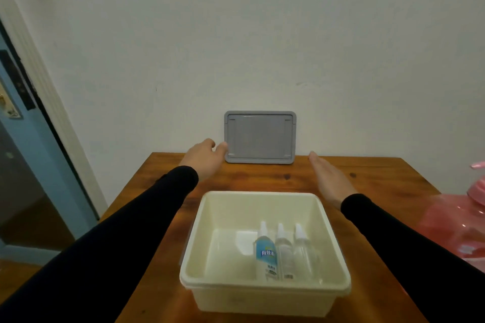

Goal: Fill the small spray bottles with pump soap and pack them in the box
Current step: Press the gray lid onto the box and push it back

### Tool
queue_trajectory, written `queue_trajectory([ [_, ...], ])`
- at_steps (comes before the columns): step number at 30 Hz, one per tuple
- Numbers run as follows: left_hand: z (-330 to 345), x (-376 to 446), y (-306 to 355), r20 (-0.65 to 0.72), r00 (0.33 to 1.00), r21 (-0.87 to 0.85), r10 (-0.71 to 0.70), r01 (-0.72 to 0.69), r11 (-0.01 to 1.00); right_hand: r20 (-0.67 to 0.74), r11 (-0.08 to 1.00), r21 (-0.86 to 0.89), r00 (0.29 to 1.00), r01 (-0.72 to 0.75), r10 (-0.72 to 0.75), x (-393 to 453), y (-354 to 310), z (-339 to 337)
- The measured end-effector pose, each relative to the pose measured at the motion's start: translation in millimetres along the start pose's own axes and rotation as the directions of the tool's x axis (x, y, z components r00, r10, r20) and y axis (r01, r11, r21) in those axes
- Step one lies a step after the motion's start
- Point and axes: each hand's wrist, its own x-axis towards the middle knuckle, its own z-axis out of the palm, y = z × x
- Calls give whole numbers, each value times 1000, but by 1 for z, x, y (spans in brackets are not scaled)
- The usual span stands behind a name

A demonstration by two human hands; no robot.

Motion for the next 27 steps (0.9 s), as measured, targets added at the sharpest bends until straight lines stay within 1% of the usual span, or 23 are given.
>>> queue_trajectory([
  [6,24,48,-20,5,999,-8,-41,41,999,-41,999,-16,999,-31,31,54,4,9],
  [11,40,90,-29,64,997,-100,-49,55,993,-66,998,-9,996,-57,56,97,13,14],
  [13,46,103,-31,77,996,-134,-52,62,989,-67,997,13,994,-82,82,112,18,18],
  [18,61,130,-27,54,995,-170,-83,92,981,-48,987,103,990,-127,132,142,28,28],
  [19,64,133,-27,52,994,-179,-91,99,979,-43,985,119,990,-126,132,146,30,30],
  [22,72,144,-27,58,993,-181,-103,112,977,-32,993,101,997,-65,68,158,33,37],
  [24,76,149,-27,73,991,-188,-109,121,975,-23,985,158,997,-68,73,165,33,41],
  [27,81,155,-28,126,988,-267,-86,118,956,20,964,241,994,-112,111,176,32,47],
])
